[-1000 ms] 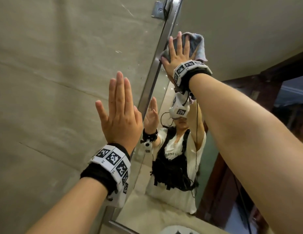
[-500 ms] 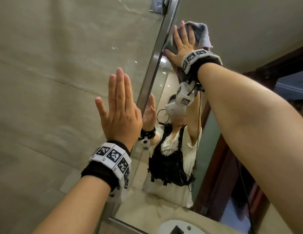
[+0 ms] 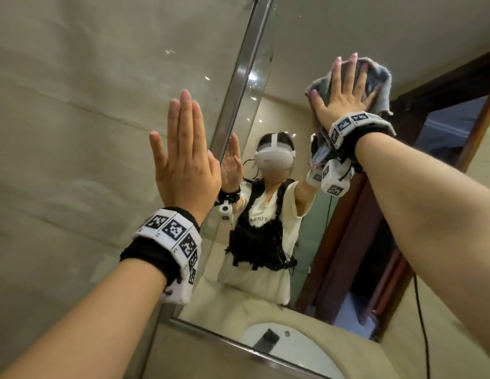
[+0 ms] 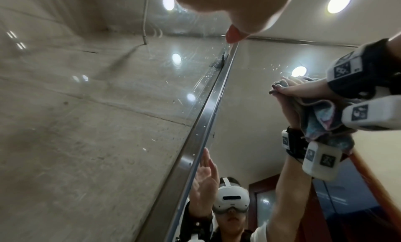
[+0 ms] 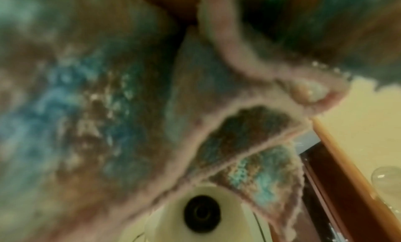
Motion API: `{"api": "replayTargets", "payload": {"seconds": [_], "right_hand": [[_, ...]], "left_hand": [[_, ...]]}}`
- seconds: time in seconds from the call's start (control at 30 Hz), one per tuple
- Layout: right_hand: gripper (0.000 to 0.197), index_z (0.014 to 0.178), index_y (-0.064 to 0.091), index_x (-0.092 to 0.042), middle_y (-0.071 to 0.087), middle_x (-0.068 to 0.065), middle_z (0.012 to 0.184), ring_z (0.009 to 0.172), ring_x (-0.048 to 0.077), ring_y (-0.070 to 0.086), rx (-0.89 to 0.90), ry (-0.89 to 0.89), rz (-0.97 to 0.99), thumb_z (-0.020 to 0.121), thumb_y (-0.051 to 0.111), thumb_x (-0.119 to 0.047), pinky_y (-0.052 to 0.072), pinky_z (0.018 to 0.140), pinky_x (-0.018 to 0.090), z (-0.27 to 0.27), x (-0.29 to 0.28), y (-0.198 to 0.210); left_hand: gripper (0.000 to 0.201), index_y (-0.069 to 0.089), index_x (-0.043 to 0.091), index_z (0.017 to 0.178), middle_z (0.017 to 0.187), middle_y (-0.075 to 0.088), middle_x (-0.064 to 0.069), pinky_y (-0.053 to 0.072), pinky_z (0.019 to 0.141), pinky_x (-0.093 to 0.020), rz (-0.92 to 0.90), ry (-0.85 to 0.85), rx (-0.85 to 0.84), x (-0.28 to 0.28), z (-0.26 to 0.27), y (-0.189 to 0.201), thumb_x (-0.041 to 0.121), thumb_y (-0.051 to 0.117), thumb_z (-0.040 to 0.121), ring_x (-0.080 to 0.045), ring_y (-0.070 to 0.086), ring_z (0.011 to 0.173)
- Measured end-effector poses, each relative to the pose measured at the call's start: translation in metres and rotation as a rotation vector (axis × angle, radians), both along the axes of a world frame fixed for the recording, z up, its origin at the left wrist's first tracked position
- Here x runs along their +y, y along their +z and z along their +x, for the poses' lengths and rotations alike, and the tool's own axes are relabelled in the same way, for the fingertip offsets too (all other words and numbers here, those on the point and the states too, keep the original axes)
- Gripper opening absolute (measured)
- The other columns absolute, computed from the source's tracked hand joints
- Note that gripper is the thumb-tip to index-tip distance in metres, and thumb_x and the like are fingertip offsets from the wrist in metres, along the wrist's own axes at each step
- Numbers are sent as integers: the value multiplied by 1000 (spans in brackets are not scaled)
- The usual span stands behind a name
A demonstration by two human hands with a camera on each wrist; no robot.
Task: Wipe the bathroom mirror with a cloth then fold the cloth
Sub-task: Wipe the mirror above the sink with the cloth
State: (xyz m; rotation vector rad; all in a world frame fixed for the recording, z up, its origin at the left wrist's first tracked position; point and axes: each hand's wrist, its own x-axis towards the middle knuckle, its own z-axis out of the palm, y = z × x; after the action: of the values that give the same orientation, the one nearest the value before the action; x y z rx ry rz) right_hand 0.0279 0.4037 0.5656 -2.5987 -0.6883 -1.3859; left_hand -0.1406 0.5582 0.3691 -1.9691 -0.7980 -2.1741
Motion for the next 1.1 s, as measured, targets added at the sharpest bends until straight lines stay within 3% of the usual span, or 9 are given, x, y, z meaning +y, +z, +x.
{"api": "replayTargets", "payload": {"seconds": [0.27, 0.43, 0.5, 0.63, 0.8, 0.9, 0.93, 1.0, 1.1], "right_hand": [[77, 149, -8, -22, -17, 6, 157, 143, 32, -16, -34, 109, -201, 92, 31, -58, -8, 111, 64, -2, 21, -77], [75, 150, -3, -20, -13, 10, 157, 143, 35, -15, -63, 168, -414, 94, 34, -53, -46, 88, 37, -12, 38, -147], [72, 150, -5, -19, -13, 9, 157, 143, 34, -15, -72, 188, -507, 96, 32, -50, -49, 82, 31, -16, 44, -181], [67, 150, -1, -12, -8, 14, 157, 144, 35, -10, -45, 270, -748, 99, 30, -43, -35, 101, 43, -15, 53, -255], [60, 142, 35, -4, 32, 21, 148, 138, 40, 28, 118, 331, -990, 90, 41, -34, -15, 113, 47, -18, 62, -325], [61, 145, 27, -2, 15, 21, 154, 143, 40, 11, 219, 483, -1030, 94, 48, -29, -11, 115, 45, -25, 60, -362], [55, 145, 28, -2, 13, 19, 155, 144, 38, 7, 349, 497, -1011, 98, 42, -27, -9, 115, 44, -31, 59, -370], [39, 129, 49, 0, 38, 22, 144, 138, 37, 27, 685, 567, -817, 101, 37, -24, 12, 115, 41, -46, 52, -378], [33, 105, 60, -4, 60, 19, 117, 114, 31, 53, 968, 597, -325, 102, 34, -24, 34, 94, 31, -63, 29, -370]], "left_hand": [[71, 23, -2, 144, 151, 23, -22, -13, 114, -35, 8, -112, 25, -11, -2, -27, 14, 53, 82, -30, 16, 141], [69, 26, -4, 143, 150, 23, -24, -5, 116, -38, 3, -180, 124, -23, -7, -70, 11, 54, 82, -31, 14, 140], [69, 27, -4, 142, 149, 24, -25, -4, 116, -37, -9, -197, 160, -26, -12, -87, 9, 56, 81, -31, 14, 140], [69, 27, -3, 143, 150, 24, -23, -2, 116, -37, -54, -200, 236, -25, -23, -116, 11, 54, 80, -30, 13, 140], [69, 25, -1, 144, 151, 21, -22, -1, 116, -38, -79, -189, 327, -23, -39, -146, 13, 51, 81, -31, 14, 141], [68, 26, -2, 143, 151, 22, -22, -3, 116, -37, -89, -191, 374, -24, -51, -159, 13, 50, 82, -31, 16, 141], [67, 26, -2, 143, 151, 22, -22, -3, 116, -37, -91, -192, 386, -24, -54, -162, 14, 49, 81, -31, 16, 141], [68, 27, -3, 142, 150, 23, -23, -4, 116, -36, -109, -196, 402, -28, -60, -165, 14, 48, 81, -32, 17, 140], [68, 27, -3, 143, 151, 22, -22, -2, 116, -38, -155, -224, 418, -41, -65, -166, 18, 43, 81, -33, 18, 141]]}}
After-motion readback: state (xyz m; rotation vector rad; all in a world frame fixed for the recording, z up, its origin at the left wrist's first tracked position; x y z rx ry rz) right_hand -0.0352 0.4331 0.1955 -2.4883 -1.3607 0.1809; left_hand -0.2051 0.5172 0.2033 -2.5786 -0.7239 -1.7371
